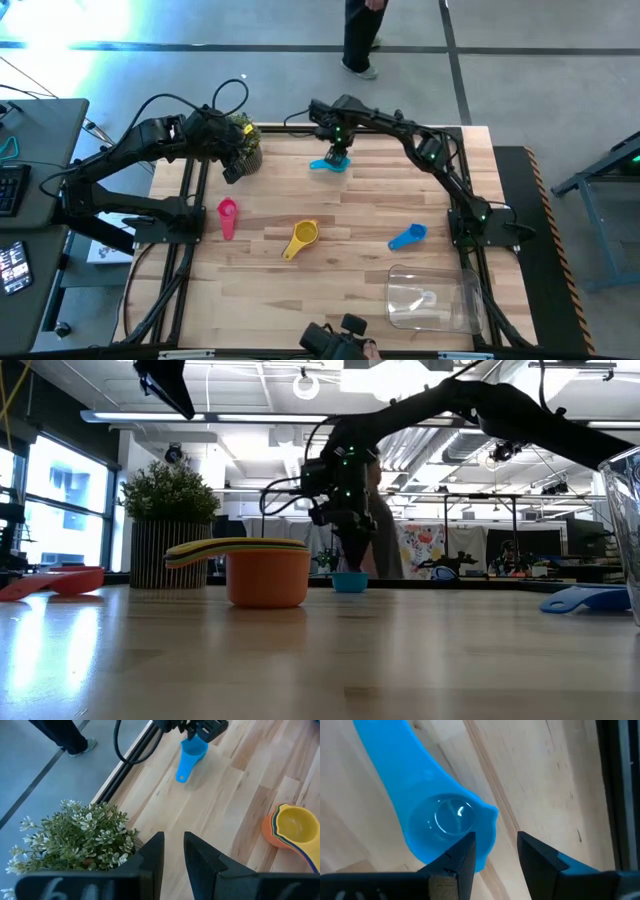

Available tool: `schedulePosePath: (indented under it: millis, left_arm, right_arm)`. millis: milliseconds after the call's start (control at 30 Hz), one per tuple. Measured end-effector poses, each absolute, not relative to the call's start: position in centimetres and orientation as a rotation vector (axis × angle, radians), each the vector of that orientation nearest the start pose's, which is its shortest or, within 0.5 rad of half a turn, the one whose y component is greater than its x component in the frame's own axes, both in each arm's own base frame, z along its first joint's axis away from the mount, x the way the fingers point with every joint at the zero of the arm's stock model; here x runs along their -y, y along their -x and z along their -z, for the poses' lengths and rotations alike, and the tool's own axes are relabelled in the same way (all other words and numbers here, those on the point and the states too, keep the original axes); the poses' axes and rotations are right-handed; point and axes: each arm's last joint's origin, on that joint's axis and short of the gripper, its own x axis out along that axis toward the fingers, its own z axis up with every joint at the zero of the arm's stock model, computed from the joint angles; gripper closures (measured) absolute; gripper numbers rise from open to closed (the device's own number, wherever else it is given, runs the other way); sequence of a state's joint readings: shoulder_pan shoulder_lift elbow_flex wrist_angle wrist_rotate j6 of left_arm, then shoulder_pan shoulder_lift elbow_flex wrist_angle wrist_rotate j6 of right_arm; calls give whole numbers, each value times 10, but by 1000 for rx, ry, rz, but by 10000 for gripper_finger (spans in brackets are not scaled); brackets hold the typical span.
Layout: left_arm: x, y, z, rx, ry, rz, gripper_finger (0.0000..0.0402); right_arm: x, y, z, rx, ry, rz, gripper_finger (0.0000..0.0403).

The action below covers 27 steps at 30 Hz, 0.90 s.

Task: Nest measuring cups in basket
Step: Stack the light blue measuring cup on top of the yellow measuring cup

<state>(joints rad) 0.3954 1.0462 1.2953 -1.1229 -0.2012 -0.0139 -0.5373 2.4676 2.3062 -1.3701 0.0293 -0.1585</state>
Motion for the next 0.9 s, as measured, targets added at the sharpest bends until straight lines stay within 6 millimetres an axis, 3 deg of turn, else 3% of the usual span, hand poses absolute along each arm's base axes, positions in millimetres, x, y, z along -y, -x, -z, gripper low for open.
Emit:
schedulePosePath:
  millis: [333, 433, 600, 900]
  left_arm:
    - [-72, -157, -377, -878, 99, -564, 339]
    - [-72, -157, -377, -878, 99, -564, 339]
    - [-72, -157, -377, -880, 92, -561, 339]
    - [-72, -157, -377, -883, 89, -559, 339]
  right_arm:
    - [249, -416, -172, -1570, -266, 330, 277]
    - [249, -416, -172, -1570, -266, 334, 303]
    - [249, -415, -172, -1581, -286, 356, 388]
    - [245, -409, -176, -1628, -321, 378, 398]
